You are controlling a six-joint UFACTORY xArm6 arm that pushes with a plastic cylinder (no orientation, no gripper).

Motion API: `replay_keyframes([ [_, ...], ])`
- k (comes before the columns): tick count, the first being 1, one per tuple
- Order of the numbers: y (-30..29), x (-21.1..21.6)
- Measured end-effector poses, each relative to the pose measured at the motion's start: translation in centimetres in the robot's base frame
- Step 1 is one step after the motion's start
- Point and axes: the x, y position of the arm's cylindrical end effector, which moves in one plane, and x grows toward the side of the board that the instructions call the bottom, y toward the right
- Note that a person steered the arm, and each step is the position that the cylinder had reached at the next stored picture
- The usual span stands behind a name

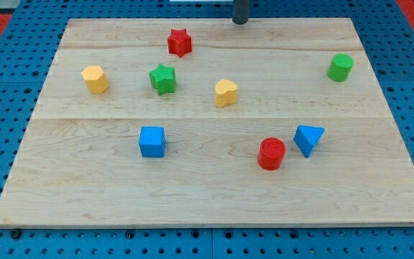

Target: Move the green circle to the yellow heart

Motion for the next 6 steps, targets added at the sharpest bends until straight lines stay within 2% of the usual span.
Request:
replay_keyframes([
  [2,0.0,0.4],
  [4,7.3,0.7],
  [5,7.3,0.7],
  [6,12.3,1.3],
])
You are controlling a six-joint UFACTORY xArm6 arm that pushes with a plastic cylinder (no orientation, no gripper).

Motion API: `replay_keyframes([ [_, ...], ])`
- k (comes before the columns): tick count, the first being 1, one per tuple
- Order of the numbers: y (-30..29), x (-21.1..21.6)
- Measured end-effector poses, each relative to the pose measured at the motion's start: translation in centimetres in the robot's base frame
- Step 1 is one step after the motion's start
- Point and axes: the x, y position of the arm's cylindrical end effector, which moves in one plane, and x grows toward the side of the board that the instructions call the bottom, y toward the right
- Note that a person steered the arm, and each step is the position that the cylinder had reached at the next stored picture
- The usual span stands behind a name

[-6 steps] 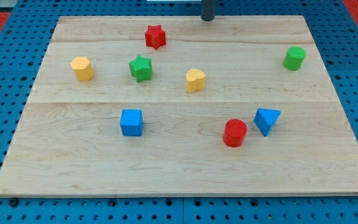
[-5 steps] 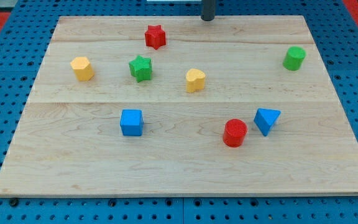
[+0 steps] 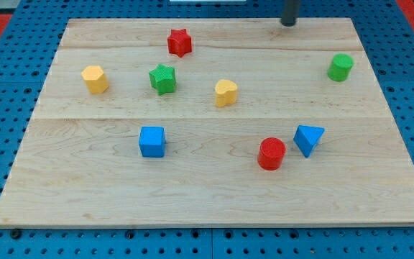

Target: Move the green circle to the yellow heart

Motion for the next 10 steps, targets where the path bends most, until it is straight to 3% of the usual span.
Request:
replay_keyframes([
  [1,3.8,0.4],
  [4,4.0,3.8],
  [6,12.4,3.8],
  [8,12.2,9.3],
  [10,11.6,11.6],
])
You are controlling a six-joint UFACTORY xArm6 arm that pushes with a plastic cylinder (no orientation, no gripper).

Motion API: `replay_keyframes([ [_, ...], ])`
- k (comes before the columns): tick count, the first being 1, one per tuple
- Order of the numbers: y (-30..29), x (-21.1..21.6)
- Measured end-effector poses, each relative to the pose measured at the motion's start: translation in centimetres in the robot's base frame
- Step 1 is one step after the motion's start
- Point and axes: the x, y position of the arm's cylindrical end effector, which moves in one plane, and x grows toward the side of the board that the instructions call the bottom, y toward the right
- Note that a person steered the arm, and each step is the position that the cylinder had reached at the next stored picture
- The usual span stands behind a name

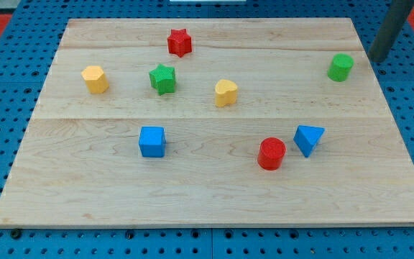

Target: Move the green circle to the yellow heart

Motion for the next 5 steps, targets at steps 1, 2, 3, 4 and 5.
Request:
replay_keyframes([
  [1,0.0,0.1],
  [2,-2.5,0.1],
  [3,-6.8,0.1],
  [4,-6.8,0.1],
  [5,-5.6,1.3],
])
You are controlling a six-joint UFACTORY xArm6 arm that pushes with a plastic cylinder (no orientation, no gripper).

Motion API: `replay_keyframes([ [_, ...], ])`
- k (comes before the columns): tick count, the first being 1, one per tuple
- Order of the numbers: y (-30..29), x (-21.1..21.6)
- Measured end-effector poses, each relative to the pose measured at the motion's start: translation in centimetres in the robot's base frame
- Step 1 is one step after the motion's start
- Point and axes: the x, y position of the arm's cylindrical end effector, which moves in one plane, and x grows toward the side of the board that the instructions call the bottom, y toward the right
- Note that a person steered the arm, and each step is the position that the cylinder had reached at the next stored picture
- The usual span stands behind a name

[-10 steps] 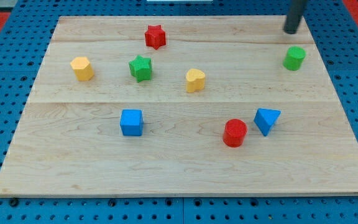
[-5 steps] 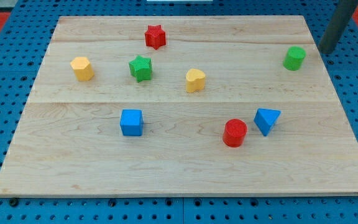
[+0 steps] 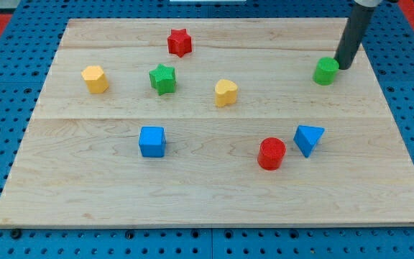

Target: Move the green circle to the yellow heart

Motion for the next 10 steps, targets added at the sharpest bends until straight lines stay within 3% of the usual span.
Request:
replay_keyframes([
  [4,-0.9,0.8],
  [6,-8.1,0.8],
  [10,-12.8,0.7],
])
